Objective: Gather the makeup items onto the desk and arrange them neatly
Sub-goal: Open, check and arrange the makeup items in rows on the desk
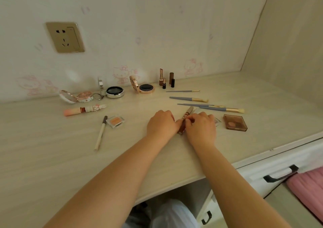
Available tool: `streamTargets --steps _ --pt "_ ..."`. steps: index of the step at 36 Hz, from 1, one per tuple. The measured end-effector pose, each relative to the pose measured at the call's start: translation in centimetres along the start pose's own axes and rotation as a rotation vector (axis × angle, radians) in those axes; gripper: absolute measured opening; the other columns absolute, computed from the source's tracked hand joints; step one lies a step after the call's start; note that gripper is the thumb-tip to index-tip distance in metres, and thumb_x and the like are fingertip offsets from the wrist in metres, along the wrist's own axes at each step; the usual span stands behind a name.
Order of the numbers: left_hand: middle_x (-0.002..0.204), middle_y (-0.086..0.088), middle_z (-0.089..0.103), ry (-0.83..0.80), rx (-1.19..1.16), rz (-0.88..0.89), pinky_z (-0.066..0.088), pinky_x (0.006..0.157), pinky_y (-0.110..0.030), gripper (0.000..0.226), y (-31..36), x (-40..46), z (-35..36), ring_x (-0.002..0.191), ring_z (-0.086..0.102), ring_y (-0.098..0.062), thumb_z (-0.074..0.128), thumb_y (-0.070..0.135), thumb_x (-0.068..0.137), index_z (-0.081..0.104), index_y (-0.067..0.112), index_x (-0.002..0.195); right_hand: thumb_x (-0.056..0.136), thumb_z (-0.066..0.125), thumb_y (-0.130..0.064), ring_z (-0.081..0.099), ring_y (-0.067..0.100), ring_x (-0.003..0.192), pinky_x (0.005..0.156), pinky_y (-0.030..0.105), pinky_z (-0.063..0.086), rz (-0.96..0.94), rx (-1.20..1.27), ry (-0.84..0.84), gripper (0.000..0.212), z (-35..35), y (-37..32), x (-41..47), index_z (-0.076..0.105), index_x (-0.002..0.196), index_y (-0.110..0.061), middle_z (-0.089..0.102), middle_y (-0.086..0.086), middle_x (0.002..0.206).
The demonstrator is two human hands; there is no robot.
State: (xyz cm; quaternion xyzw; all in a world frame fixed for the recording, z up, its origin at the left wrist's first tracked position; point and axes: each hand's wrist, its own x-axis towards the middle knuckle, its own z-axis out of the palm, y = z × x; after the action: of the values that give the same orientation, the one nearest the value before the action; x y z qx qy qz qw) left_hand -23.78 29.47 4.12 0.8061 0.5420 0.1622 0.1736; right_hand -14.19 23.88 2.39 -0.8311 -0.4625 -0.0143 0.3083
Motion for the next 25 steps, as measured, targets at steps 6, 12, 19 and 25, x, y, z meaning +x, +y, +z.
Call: streamTargets --steps 6,12,19,25 --pt "0.119 -0.009 0.051 -0.074 0.127 0.01 0.04 0.079 -0.032 0.043 1.1 0.3 0.0 0.109 0.053 -0.028 0.043 0.044 0.092 0.059 0.013 0.117 0.094 0.047 -0.025 0.042 0.028 0.112 0.094 0.038 0.04 -0.004 -0.012 -0.001 0.028 -0.1 -0.2 -0.1 0.067 0.111 -0.017 0.06 0.008 0.113" --pt "0.123 -0.014 0.047 -0.167 0.204 -0.011 0.039 0.079 -0.031 0.036 1.9 -0.4 -0.5 0.111 0.05 -0.029 0.04 0.029 0.097 0.055 0.004 0.118 0.095 0.045 -0.025 0.042 0.027 0.11 0.091 0.037 0.039 -0.025 -0.074 0.012 0.029 0.0 -0.2 -0.2 0.066 0.111 -0.015 0.06 0.008 0.111" --pt "0.112 -0.02 0.063 -0.254 -0.028 0.012 0.039 0.07 -0.029 0.042 -0.9 -1.6 -3.8 0.101 0.059 -0.031 0.034 0.029 0.1 0.06 -0.004 0.106 0.093 0.049 -0.018 0.045 0.023 0.109 0.09 0.032 0.039 -0.09 0.089 0.107 0.024 0.0 -0.6 -0.3 0.059 0.115 -0.017 0.056 0.005 0.114" --pt "0.082 0.002 0.066 -0.161 -0.354 -0.037 0.049 0.074 -0.031 0.025 -5.5 -3.3 -7.2 0.072 0.059 -0.013 0.039 0.028 0.098 0.055 0.016 0.084 0.095 0.048 -0.027 0.051 0.01 0.074 0.07 0.036 0.05 0.011 0.639 0.047 0.03 -0.3 -5.5 -0.8 0.044 0.124 -0.024 0.049 -0.007 0.081"
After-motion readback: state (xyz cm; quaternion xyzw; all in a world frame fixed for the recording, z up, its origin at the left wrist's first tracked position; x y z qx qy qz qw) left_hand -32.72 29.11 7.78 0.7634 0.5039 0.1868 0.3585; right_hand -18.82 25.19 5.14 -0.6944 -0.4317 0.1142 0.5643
